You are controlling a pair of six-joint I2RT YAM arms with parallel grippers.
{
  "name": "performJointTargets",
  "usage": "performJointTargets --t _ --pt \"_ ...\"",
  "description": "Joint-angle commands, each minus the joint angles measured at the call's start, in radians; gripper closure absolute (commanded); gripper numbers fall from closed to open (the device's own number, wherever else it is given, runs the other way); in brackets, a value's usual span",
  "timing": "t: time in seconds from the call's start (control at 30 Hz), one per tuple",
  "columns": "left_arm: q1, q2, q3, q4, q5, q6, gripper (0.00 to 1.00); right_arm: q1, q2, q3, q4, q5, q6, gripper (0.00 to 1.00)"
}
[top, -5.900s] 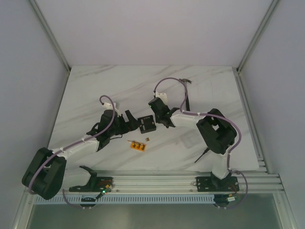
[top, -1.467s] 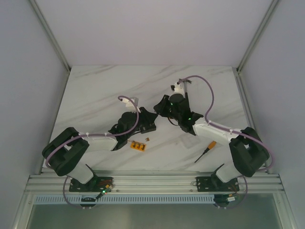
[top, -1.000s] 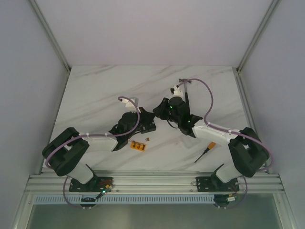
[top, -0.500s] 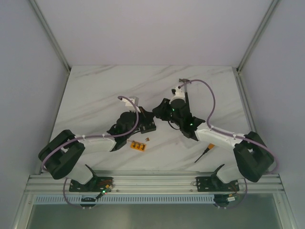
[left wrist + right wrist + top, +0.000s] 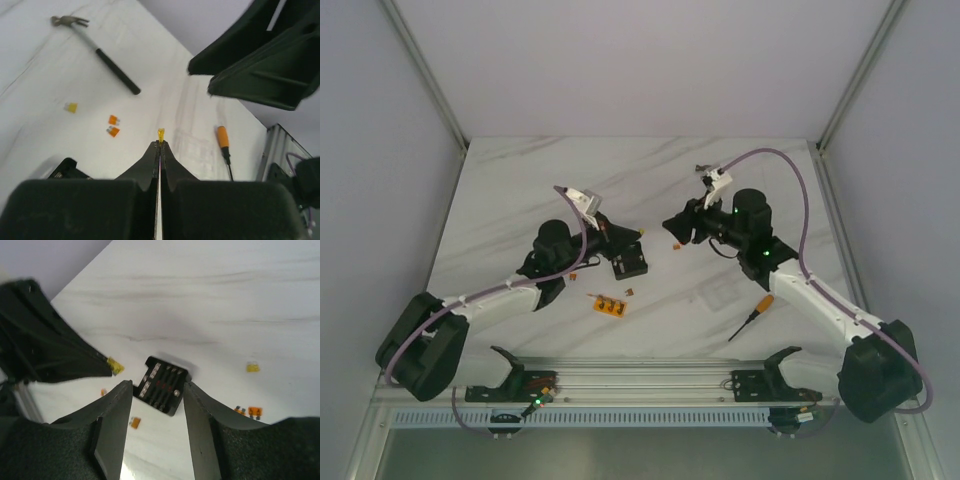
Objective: Snap on the fuse box
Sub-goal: Pick up the fuse from the center of the board.
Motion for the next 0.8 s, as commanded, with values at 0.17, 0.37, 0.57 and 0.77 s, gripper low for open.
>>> performJointTargets --t 0.17,0.37,0.57,0.77 --pt "0.040 -0.092 0.052 -0.034 0.428 0.099 1.00 -0.026 -0.010 0.129 -0.181 -0.440 -0.275 0.48" --pt "0.040 -0.138 0.091 -0.094 0.518 0.143 1.00 -0.029 -0.005 0.175 -0.232 -0.586 -0.342 0.49" --pt "0.040 -0.139 0.108 -0.091 0.543 0.135 1.00 -0.027 0.014 0.202 -0.271 -0.683 -0.387 0.56" --pt "0.040 -0.118 0.117 -0.057 0.571 0.109 1.00 -0.028 0.019 0.212 -0.288 -0.731 -0.417 0.59"
